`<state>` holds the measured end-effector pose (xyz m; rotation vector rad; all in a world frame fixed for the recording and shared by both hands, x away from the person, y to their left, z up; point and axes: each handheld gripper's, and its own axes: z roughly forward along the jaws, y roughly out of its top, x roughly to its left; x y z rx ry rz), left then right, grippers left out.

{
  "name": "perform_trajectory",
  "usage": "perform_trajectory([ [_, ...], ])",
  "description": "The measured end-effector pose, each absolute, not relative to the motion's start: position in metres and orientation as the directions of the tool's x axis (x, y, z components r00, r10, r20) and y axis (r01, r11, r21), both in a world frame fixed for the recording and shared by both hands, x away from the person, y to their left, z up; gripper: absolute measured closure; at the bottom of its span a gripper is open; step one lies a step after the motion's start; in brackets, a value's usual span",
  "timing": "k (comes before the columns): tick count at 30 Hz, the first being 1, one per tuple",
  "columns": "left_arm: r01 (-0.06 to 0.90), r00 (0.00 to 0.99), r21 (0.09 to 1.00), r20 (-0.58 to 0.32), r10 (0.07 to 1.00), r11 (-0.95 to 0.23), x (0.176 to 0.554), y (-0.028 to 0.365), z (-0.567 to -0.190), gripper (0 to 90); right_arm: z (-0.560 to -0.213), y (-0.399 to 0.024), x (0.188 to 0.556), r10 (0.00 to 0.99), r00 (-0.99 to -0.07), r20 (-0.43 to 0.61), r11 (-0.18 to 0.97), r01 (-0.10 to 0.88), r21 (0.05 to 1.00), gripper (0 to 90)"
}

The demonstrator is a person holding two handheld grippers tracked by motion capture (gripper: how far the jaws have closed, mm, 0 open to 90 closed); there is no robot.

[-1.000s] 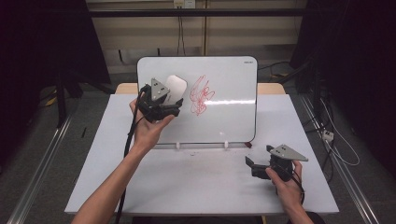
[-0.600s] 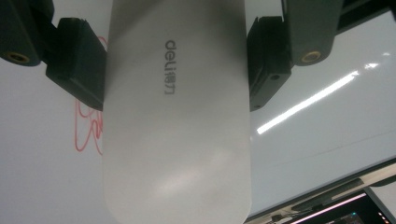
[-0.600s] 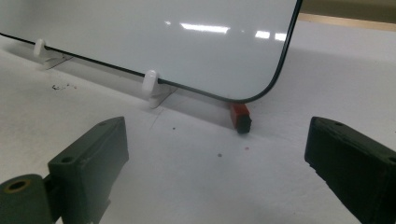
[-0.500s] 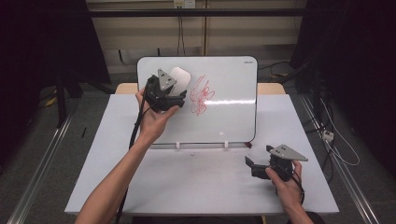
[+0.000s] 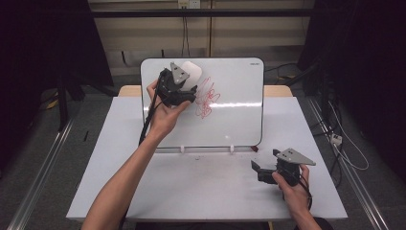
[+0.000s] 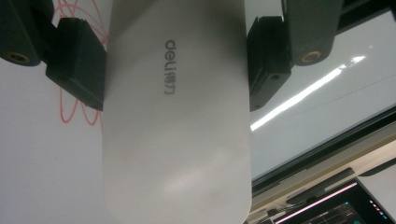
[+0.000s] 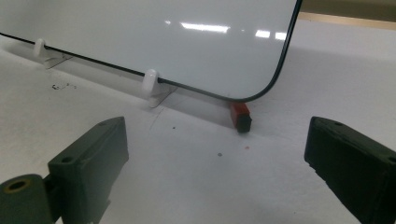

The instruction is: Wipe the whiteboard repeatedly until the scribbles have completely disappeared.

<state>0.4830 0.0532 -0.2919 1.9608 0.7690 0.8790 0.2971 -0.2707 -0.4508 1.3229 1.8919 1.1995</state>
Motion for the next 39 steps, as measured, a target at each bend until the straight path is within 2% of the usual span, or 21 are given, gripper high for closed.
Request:
perform_trajectory([
  [24, 0.225, 0.539, 0.832, 0.327, 0.776, -0.507, 0.507, 0.036, -0.304, 30.4, -0.451, -0.271, 0.297, 0.923, -0.379, 0.063, 0.125, 0.451, 0.884, 6.5],
  [39, 0.216, 0.535, 0.825, 0.348, 0.77, -0.523, 0.505, 0.033, -0.306, 30.4, -0.451, -0.27, 0.297, 0.923, -0.381, 0.061, 0.128, 0.451, 0.883, 6.6],
])
